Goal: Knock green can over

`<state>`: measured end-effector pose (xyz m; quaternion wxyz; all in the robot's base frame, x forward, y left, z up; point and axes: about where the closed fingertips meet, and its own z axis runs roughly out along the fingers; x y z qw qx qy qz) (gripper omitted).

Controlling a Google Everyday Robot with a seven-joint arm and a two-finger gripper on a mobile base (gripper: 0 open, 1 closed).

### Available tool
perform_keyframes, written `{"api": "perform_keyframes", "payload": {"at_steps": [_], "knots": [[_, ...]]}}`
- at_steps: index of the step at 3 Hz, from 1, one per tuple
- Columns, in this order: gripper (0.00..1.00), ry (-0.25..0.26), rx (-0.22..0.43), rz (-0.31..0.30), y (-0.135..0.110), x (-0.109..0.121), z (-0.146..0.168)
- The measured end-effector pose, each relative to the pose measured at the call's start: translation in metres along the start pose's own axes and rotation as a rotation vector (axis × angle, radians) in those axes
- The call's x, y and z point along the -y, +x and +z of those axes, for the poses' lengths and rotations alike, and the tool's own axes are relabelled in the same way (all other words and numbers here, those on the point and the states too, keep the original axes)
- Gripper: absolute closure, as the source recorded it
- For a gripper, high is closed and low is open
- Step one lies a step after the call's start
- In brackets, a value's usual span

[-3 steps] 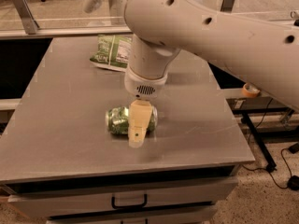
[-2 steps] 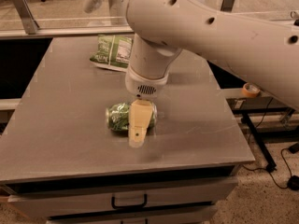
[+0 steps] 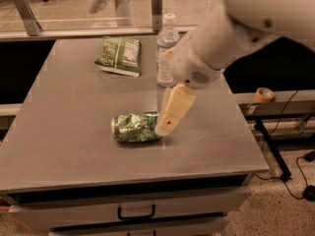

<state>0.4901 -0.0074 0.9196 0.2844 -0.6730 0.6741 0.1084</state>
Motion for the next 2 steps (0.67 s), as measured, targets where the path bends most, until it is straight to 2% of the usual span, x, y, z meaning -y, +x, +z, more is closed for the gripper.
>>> {"api": "perform_keyframes", "payload": {"at_steps": [1, 2], "knots": [[0.0, 0.024, 0.057, 0.007, 0.0108, -0.0052, -0.0213], [0.0, 0.023, 0.057, 0.007, 0.0106, -0.0055, -0.0212]]}}
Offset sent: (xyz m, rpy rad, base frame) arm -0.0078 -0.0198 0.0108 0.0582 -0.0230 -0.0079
